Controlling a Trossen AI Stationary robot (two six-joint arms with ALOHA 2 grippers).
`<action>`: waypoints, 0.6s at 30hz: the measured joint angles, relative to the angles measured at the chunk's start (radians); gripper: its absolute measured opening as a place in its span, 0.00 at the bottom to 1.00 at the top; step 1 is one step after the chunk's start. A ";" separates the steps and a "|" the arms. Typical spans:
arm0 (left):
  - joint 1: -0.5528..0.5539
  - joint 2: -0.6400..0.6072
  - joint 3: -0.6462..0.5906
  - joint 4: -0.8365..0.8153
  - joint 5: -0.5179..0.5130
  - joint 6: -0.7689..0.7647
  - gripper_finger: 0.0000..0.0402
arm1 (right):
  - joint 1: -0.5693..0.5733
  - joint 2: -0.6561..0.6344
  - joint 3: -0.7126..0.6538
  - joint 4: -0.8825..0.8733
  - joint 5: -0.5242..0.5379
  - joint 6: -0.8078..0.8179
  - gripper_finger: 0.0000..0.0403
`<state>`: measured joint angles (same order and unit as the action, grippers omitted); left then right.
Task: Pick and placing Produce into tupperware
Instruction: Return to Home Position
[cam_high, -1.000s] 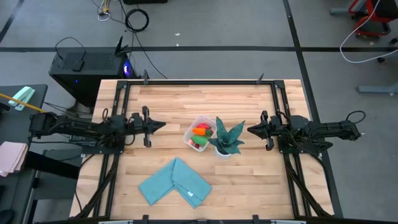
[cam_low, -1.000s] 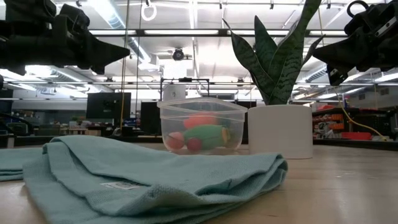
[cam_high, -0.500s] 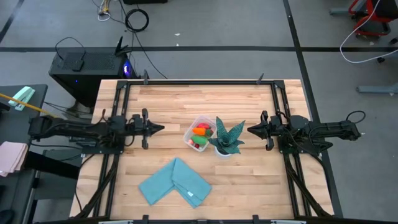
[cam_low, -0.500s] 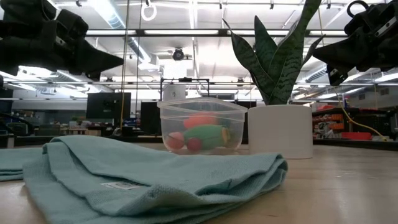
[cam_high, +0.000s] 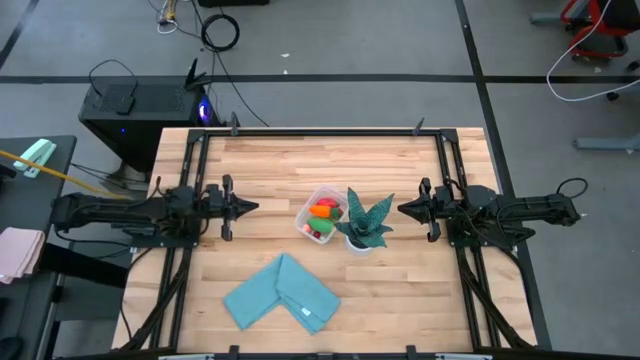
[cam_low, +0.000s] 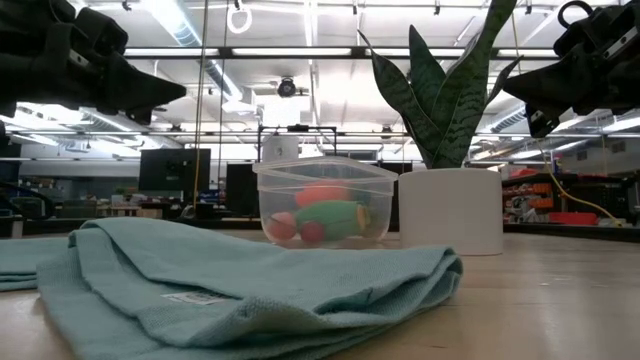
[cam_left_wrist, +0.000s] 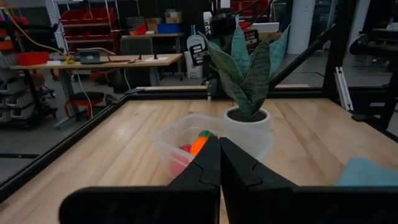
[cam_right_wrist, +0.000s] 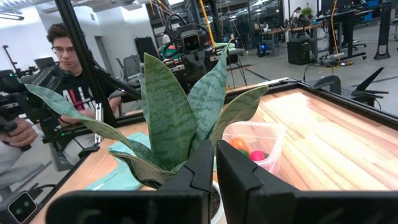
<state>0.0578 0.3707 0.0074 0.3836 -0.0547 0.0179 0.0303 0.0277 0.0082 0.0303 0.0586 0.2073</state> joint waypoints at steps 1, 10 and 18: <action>0.000 -0.015 0.000 -0.015 0.000 -0.003 0.01 | 0.000 0.000 0.000 0.000 0.000 0.000 0.06; 0.000 -0.153 0.000 -0.130 0.000 -0.006 0.01 | 0.000 0.000 0.000 0.000 0.000 0.000 0.06; 0.000 -0.258 0.000 -0.251 0.000 -0.007 0.01 | 0.000 0.000 0.000 0.000 0.000 0.000 0.06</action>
<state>0.0578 0.1128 0.0071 0.1331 -0.0551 0.0109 0.0304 0.0277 0.0082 0.0301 0.0586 0.2073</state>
